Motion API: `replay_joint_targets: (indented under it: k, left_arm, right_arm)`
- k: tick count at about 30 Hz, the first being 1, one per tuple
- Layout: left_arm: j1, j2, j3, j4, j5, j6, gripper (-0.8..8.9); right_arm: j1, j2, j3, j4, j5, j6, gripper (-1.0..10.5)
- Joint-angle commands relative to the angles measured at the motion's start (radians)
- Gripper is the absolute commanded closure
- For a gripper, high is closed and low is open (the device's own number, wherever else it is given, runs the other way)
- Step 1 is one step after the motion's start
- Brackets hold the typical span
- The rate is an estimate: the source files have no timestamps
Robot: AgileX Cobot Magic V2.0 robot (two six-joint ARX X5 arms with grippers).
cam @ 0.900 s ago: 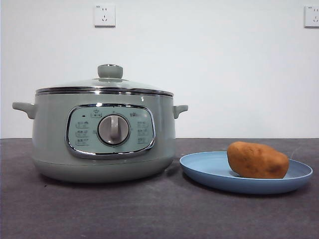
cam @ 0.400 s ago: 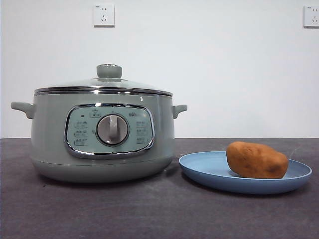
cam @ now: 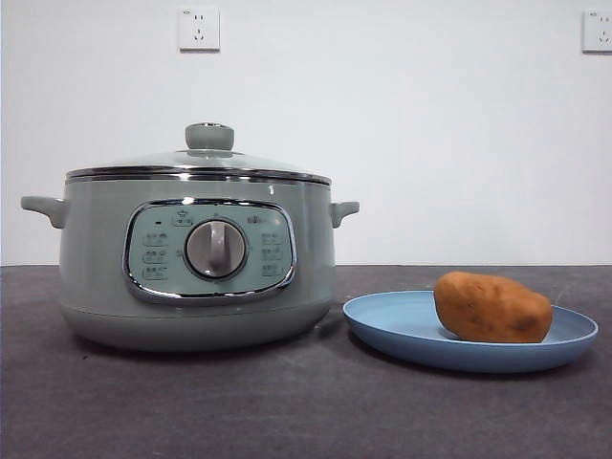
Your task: Take the potato out from the steamer,put the potato on the plate,close the lid
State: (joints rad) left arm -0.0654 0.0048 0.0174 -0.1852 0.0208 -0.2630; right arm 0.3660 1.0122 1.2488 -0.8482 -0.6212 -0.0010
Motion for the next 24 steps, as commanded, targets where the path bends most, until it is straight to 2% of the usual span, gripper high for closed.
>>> replay_joint_targets:
  k: [1,6,9,12,14,18,21,24]
  left_arm:
    - [0.003,-0.002,-0.014,0.002,-0.001,-0.003,8.17]
    - [0.003,-0.002,-0.014,0.002,-0.001,-0.003,8.17]
    - [0.003,-0.002,-0.014,0.003,-0.001,-0.003,8.17]
    - [0.003,-0.002,-0.014,0.003,-0.001,-0.003,8.17]
    - [0.003,-0.002,-0.014,0.003,-0.001,-0.003,8.17]
    - [0.003,-0.002,-0.014,0.003,-0.001,-0.003,8.17]
    - [0.003,-0.002,-0.014,0.003,-0.001,-0.003,8.17]
    - [0.003,-0.002,-0.014,0.003,-0.001,-0.003,8.17]
  right_arm:
    - [0.0,-0.001,0.0,0.005,0.002,-0.018,9.5]
    - [-0.019,-0.044,0.0,-0.007,0.084,-0.016,9.5]
    - [-0.031,-0.072,0.0,-0.008,0.089,-0.018,9.5]
    - [-0.076,-0.088,-0.002,-0.015,0.108,-0.136,9.5]
    - [-0.134,-0.106,-0.01,-0.013,0.107,-0.181,9.5]
    - [-0.249,-0.152,-0.058,0.042,0.103,-0.154,9.5]
    - [-0.314,-0.205,-0.146,0.132,0.104,-0.118,9.5]
    - [-0.359,-0.279,-0.281,0.245,0.104,-0.119,9.5]
